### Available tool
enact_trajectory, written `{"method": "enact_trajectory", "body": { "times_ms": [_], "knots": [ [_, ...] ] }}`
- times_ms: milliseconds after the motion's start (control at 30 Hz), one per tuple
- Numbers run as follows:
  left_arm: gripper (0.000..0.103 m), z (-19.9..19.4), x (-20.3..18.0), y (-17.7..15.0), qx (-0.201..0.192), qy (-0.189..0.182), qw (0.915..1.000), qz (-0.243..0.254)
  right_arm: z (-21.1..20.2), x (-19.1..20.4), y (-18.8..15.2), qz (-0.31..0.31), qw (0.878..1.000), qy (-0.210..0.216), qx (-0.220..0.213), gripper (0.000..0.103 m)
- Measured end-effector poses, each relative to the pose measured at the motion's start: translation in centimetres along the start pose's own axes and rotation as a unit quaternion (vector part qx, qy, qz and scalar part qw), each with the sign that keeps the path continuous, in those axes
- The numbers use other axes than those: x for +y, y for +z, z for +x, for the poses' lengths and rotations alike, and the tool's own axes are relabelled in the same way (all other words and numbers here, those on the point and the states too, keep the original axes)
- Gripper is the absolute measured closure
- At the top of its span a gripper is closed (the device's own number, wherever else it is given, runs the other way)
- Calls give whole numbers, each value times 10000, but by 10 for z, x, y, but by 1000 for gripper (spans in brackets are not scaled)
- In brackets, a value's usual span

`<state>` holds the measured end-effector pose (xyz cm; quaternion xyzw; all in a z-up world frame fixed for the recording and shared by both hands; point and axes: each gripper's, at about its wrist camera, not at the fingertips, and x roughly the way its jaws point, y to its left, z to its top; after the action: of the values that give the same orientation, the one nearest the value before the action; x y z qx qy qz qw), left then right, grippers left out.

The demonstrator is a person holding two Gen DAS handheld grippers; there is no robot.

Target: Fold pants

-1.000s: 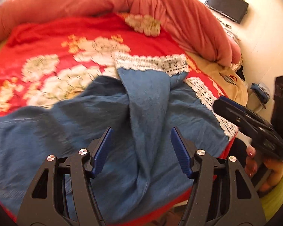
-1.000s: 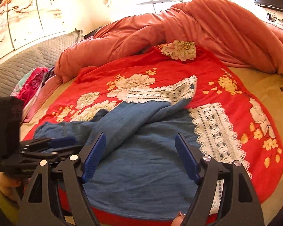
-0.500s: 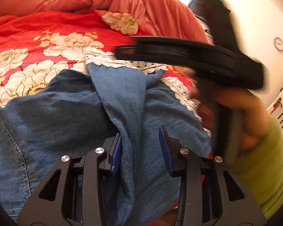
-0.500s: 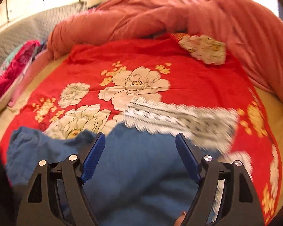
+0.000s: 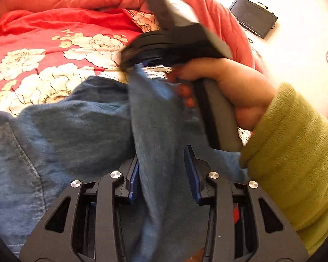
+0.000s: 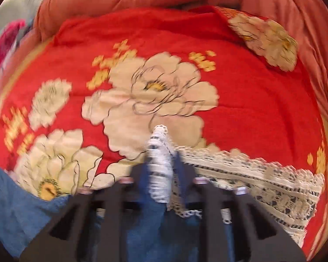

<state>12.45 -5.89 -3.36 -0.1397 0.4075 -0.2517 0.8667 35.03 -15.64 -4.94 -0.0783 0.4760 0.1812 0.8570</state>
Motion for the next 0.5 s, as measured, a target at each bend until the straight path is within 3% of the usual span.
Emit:
{"method": "enact_trajectory", "body": {
  "times_ms": [133, 300, 367, 400, 500],
  "knots": [
    [74, -1, 1, -1, -35, 47, 10000, -20, -37, -30, -14, 552, 9971, 242, -471, 92],
    [74, -2, 2, -2, -92, 117, 9999, 13, -98, -73, -51, 1360, 9843, 401, -1051, 92],
    [80, -3, 3, -1, -124, 95, 9998, 82, -119, -89, -72, 1713, 9761, 472, -1248, 92],
    [92, -5, 0, -1, -140, 58, 9998, 135, -129, -96, -82, 1855, 9726, 478, -1320, 92],
    [95, -15, -10, 0, -270, 43, 9987, 428, -154, -112, -118, 2220, 9619, 569, -1492, 92]
  ]
}}
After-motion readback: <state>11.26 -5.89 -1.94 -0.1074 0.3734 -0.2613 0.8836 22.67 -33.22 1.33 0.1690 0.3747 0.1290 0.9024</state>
